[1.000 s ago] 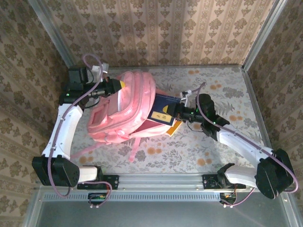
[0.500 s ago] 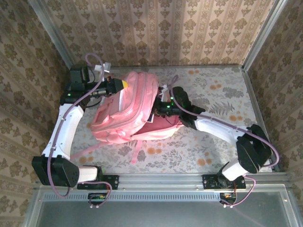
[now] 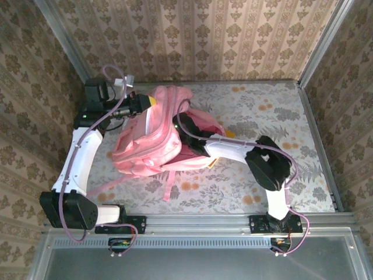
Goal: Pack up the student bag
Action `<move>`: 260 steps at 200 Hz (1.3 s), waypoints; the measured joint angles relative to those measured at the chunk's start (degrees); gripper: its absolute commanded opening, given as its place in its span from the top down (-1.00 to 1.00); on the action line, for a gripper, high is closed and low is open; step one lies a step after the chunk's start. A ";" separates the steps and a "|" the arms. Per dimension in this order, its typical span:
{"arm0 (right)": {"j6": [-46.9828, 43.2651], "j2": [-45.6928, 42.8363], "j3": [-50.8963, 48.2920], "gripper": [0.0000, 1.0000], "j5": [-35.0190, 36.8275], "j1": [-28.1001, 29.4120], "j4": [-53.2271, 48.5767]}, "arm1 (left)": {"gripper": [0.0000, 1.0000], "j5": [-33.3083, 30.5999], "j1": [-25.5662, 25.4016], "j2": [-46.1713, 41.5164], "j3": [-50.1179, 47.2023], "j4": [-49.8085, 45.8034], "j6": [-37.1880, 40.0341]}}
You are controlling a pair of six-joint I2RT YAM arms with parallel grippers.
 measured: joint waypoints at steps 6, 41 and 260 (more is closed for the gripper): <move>0.04 1.33 0.96 -0.08 -0.07 0.00 0.66 | 1.00 0.02 0.33 0.02 -0.09 0.61 -0.31; -3.39 2.34 1.84 -0.60 -0.33 0.00 3.21 | 1.00 0.28 1.81 0.02 -0.63 2.01 -1.49; -19.10 -36.83 -28.65 -0.62 5.35 -9.03 13.22 | 1.00 -10.47 9.22 -0.44 -3.10 -2.16 3.30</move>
